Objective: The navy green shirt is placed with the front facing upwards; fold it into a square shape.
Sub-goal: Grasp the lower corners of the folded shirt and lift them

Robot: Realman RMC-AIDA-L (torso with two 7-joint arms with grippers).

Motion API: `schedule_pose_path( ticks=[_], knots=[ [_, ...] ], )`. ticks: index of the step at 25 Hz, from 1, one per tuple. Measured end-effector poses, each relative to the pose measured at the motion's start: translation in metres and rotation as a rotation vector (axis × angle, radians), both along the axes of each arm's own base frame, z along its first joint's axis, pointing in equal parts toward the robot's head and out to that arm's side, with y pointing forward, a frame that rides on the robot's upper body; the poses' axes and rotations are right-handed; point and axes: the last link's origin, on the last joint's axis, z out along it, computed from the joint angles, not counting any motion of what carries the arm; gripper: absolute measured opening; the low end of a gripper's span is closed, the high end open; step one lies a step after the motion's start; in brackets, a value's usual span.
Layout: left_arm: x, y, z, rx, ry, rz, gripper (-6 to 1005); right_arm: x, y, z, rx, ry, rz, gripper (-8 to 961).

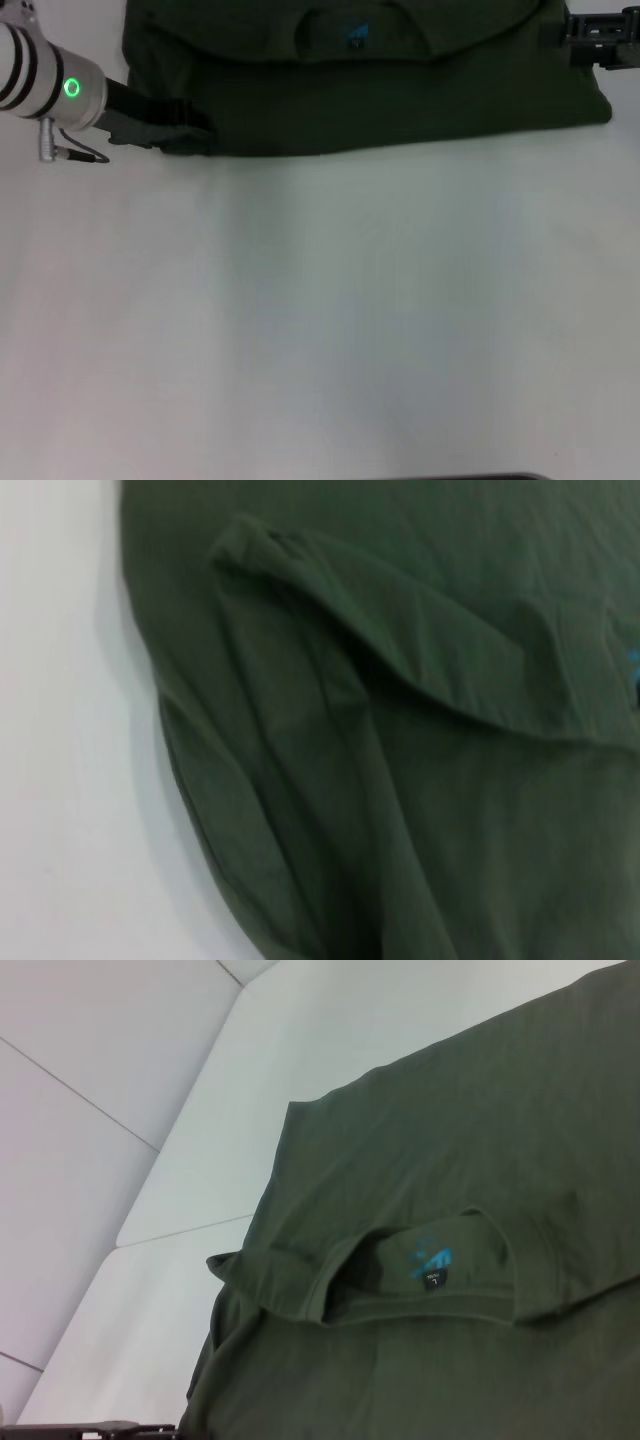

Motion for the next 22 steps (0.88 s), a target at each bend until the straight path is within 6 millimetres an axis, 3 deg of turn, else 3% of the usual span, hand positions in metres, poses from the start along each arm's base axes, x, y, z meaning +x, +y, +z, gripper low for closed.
schedule_pose_path(
  ticks=[4, 10, 14, 22],
  knots=[
    [0.005, 0.0, -0.003, -0.01, 0.001, -0.009, 574, 0.003, -0.002, 0.002, -0.001, -0.007, -0.009, 927],
    [0.009, 0.0, -0.002, -0.018, -0.014, -0.011, 296, 0.011, -0.002, 0.009, -0.03, -0.092, -0.033, 928],
    [0.016, 0.0, 0.008, -0.035, -0.025, -0.025, 115, 0.024, 0.004, 0.018, -0.069, -0.27, -0.076, 928],
    [0.018, 0.002, 0.02, -0.059, -0.022, -0.028, 34, 0.026, 0.018, 0.018, 0.001, -0.327, -0.081, 928]
  ],
)
